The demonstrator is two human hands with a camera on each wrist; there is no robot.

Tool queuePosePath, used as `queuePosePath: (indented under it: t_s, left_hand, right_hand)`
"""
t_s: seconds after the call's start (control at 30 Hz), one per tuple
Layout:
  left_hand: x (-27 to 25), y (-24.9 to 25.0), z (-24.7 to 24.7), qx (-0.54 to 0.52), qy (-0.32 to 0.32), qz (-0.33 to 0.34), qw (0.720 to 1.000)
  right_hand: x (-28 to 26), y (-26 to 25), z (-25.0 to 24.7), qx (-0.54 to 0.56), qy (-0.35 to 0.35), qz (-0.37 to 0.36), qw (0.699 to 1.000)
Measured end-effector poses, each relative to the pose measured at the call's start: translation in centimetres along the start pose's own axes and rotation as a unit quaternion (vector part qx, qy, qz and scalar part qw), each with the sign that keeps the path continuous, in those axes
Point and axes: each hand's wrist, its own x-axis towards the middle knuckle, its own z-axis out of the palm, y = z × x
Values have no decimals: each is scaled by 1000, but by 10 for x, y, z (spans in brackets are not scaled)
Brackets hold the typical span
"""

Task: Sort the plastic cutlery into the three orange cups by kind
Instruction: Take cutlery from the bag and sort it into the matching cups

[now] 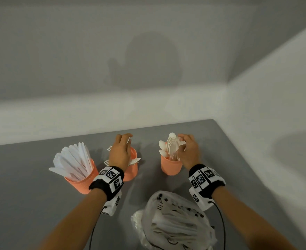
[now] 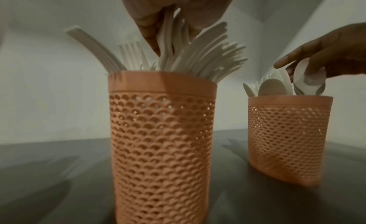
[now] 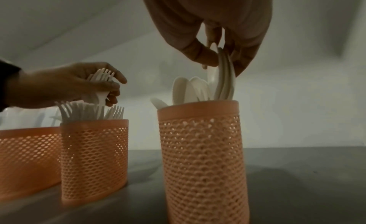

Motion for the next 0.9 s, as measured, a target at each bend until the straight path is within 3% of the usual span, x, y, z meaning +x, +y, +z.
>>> queuePosePath:
  t_s: [0.13, 0.3, 0.5, 0.7, 0.9]
  left_hand:
    - [-1, 3, -1, 76, -29, 31, 996]
    - [-8, 6, -7, 96, -61, 13, 993]
    - [-12, -10, -11, 189, -96, -12, 977]
    - [-12, 2, -9, 197, -167, -15, 966]
    - [-22, 15, -7, 131, -149, -27, 980]
  right_hand:
    - [-4, 1, 3, -62, -45, -29, 997]
    - [-6, -2, 14, -140, -38, -77, 986]
    - [-14, 4, 18, -261, -101, -61, 958]
    - [-12, 1, 16, -318, -121, -47, 939]
    - [-15, -7, 11, -350, -152, -52, 923]
